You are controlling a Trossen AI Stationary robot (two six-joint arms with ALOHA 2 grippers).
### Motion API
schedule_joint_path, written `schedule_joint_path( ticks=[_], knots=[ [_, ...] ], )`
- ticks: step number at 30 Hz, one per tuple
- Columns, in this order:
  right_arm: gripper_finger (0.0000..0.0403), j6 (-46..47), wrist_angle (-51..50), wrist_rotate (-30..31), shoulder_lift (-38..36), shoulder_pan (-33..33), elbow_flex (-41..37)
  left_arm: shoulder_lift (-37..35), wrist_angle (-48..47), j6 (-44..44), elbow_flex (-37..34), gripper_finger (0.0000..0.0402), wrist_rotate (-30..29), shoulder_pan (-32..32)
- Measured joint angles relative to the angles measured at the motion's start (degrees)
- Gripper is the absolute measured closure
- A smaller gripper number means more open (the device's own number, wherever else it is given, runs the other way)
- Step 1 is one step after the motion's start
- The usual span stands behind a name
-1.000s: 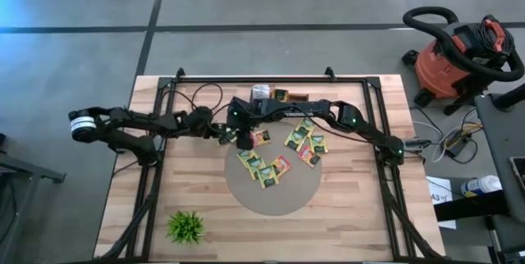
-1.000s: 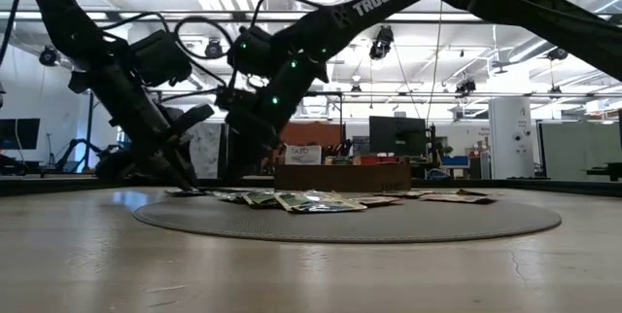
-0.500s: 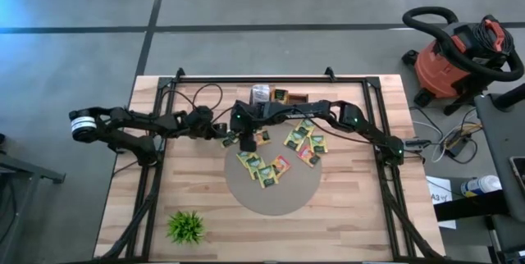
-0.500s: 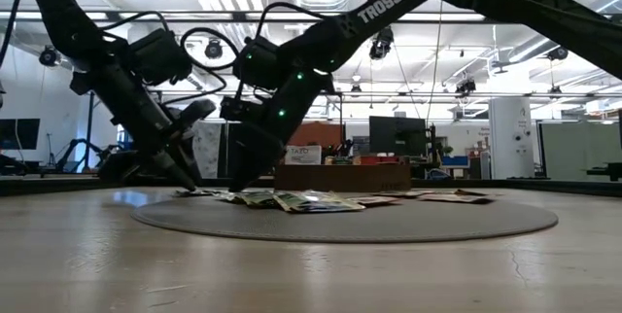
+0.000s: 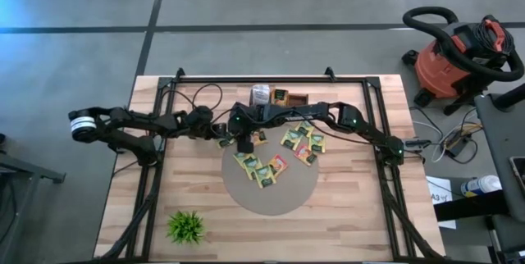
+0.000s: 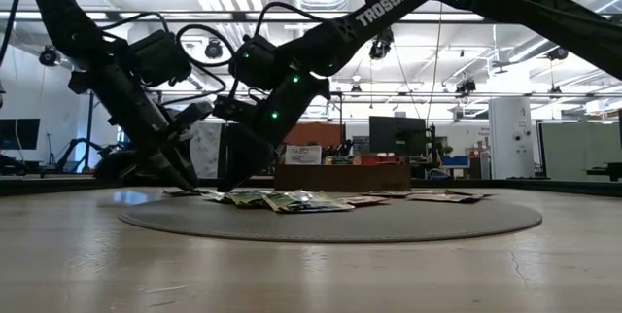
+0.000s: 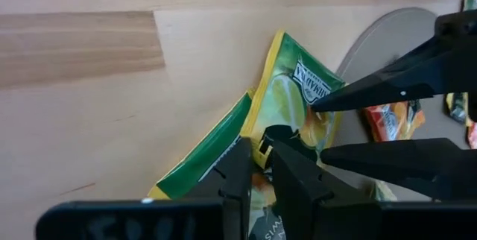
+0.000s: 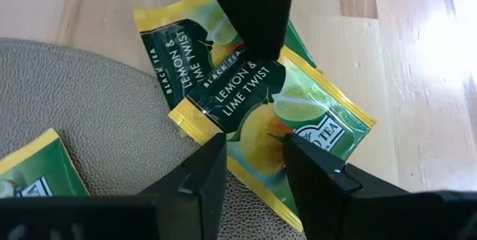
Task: Pick & Place Tea
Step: Put the yellow tea bag into the right section of the wooden organizer
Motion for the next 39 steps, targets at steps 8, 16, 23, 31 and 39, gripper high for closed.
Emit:
schedule_joint_path(
  ticks=[8,16,23,31,39],
  knots=[
    [0.0271,1.55,-0.35,-0.08,0.14,0.08,1.08,-0.1,-1.43,2.37,0.16,0.0346,0.28,0.11],
    [0.0271,1.55,-0.14,-0.08,0.14,0.1,1.22,-0.03,-1.38,4.8,0.07,0.0353,-0.19,0.11],
    [0.0271,2.01,-0.21,-0.03,0.14,0.08,1.44,0.01,-1.06,7.7,0.13,0.0399,-2.37,0.2],
    [0.0271,2.11,-0.62,-0.01,-3.08,-0.58,1.61,-5.98,-2.41,11.11,1.52,0.0401,-2.74,0.27],
    [0.0271,1.53,0.58,-0.01,-9.12,-1.89,2.38,-17.61,-16.14,17.94,4.28,0.0401,-6.34,0.16]
  ],
)
